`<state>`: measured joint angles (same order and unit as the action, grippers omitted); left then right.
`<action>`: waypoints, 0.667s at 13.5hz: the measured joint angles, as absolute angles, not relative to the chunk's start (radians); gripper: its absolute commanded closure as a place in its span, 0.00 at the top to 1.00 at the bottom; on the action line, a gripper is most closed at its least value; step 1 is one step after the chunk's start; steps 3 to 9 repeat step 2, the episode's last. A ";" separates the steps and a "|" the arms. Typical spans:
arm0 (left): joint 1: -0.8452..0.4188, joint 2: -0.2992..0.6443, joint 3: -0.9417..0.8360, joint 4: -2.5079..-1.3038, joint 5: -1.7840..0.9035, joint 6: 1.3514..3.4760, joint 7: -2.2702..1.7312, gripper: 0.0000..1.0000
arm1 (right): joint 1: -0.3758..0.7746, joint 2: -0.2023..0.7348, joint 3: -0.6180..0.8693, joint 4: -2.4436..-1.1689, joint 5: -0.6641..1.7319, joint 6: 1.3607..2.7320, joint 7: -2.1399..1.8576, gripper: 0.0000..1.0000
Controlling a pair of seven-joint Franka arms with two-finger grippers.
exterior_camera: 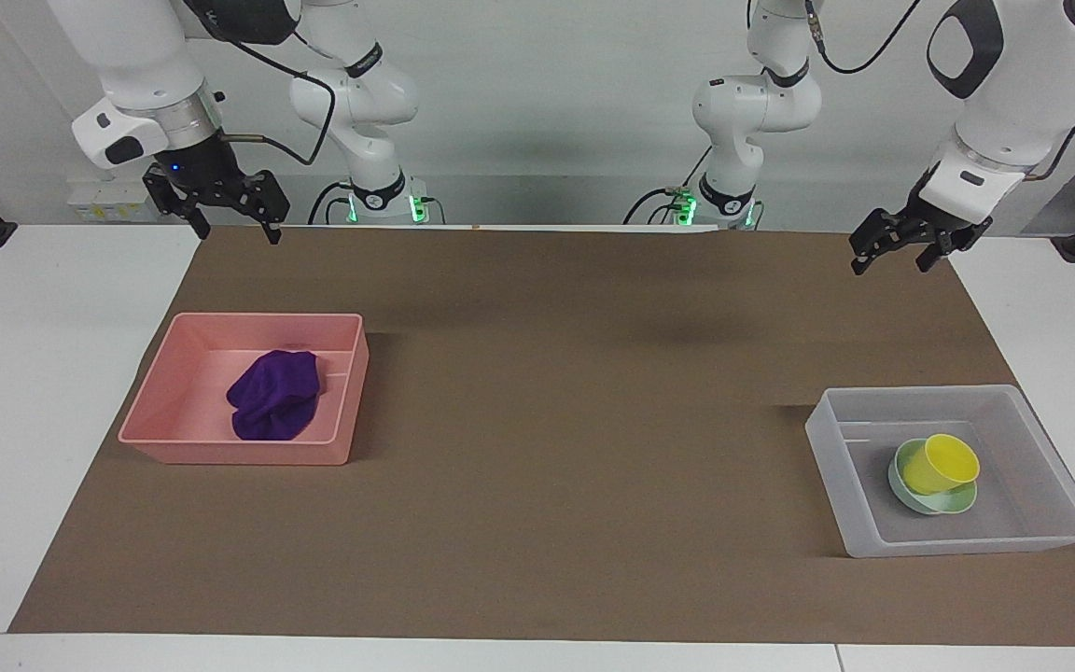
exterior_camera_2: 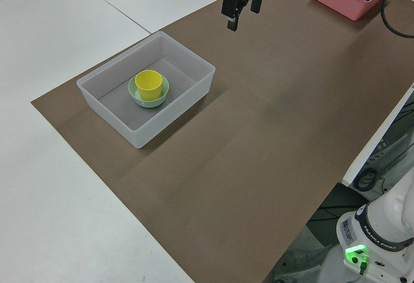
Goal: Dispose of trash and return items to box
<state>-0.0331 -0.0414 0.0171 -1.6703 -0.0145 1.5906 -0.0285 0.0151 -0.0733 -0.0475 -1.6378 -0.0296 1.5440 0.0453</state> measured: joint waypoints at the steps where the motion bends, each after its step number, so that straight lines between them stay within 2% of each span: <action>1: -0.033 -0.041 0.019 -1.669 -0.015 1.591 -0.028 1.00 | 0.013 -0.074 -0.048 -1.638 -0.028 1.544 0.028 1.00; 9: -0.033 -0.041 0.020 -1.669 -0.015 1.590 -0.028 1.00 | 0.010 -0.074 -0.049 -1.638 -0.023 1.544 0.013 1.00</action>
